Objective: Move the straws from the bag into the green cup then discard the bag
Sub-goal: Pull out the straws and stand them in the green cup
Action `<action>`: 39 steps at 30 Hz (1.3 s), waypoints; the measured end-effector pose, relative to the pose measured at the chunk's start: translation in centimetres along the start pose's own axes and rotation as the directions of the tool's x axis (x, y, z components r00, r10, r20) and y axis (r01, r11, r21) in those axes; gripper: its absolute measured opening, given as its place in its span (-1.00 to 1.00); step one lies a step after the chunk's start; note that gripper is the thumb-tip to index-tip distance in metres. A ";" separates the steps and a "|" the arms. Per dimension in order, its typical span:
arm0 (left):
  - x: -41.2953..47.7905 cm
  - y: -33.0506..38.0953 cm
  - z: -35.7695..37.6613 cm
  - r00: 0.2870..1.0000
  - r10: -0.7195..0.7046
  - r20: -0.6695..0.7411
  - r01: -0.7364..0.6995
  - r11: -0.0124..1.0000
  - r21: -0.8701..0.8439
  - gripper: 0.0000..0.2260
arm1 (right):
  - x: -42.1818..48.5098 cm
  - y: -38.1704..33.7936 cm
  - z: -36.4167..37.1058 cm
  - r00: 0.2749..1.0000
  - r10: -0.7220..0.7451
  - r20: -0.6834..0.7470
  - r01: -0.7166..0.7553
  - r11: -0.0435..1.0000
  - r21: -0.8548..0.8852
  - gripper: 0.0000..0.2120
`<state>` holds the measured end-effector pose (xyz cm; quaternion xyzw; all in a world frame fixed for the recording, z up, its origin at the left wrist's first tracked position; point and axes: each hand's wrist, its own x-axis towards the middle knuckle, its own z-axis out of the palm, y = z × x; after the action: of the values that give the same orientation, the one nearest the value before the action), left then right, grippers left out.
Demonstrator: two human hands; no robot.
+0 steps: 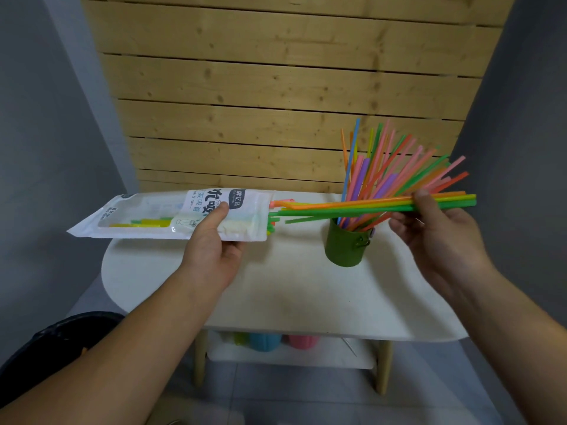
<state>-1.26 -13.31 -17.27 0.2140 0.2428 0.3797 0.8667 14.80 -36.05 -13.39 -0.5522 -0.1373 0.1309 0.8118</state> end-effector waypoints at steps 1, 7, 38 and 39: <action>0.0 0.0 0.0 1.000 0.002 0.000 -0.002 1.000 0.002 -0.66 | 0.2 -0.1 -0.5 1.000 0.009 -0.007 -0.009 1.000 0.003 -0.81; 0.1 -0.3 0.2 1.000 -0.008 -0.020 0.009 1.000 0.011 -0.66 | 0.7 -0.1 -2.2 0.999 0.045 -0.027 -0.045 0.999 0.020 -0.79; 0.1 -0.3 0.0 0.999 -0.006 -0.031 0.007 1.000 0.013 -0.69 | 1.9 -0.8 -3.9 0.878 -0.453 -0.154 0.272 0.736 -0.620 -0.57; 0.1 -0.3 0.0 1.000 -0.009 -0.030 0.009 1.000 0.012 -0.70 | 2.0 -0.5 -3.8 0.880 -0.457 -0.128 0.281 0.720 -0.635 -0.58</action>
<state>-1.07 -13.41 -17.48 0.2127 0.2590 0.3774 0.8633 18.07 -38.74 -14.06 -0.7533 -0.1651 -0.1635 0.6153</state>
